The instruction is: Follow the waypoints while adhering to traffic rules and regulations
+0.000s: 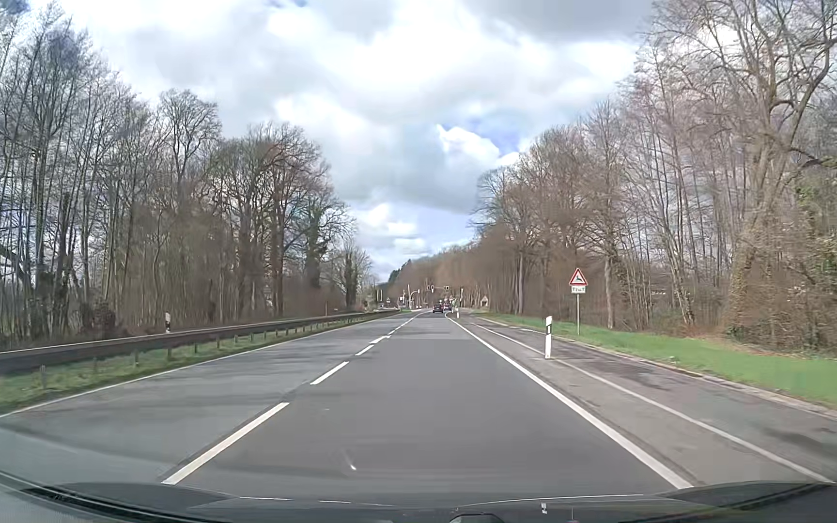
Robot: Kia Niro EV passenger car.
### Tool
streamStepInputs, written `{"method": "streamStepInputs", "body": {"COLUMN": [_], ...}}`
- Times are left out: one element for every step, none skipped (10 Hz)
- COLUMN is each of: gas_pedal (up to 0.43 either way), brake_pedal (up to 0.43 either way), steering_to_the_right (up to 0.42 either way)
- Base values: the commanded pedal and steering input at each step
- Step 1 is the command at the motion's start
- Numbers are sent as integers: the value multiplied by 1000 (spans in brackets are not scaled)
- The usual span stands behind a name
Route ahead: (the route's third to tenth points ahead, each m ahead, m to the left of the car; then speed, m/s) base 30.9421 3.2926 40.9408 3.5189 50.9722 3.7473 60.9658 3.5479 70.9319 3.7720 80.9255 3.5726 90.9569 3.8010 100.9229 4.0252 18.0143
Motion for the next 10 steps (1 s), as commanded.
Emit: {"method": "streamStepInputs", "body": {"gas_pedal": [0, 0, 0, 0, 0, 0, 0, 0, 0, 0], "brake_pedal": [0, 0, 0, 0, 0, 0, 0, 0, 0, 0], "steering_to_the_right": [-3, -3, -3, -2, -3, -2, -3, -3, -3, -2]}}
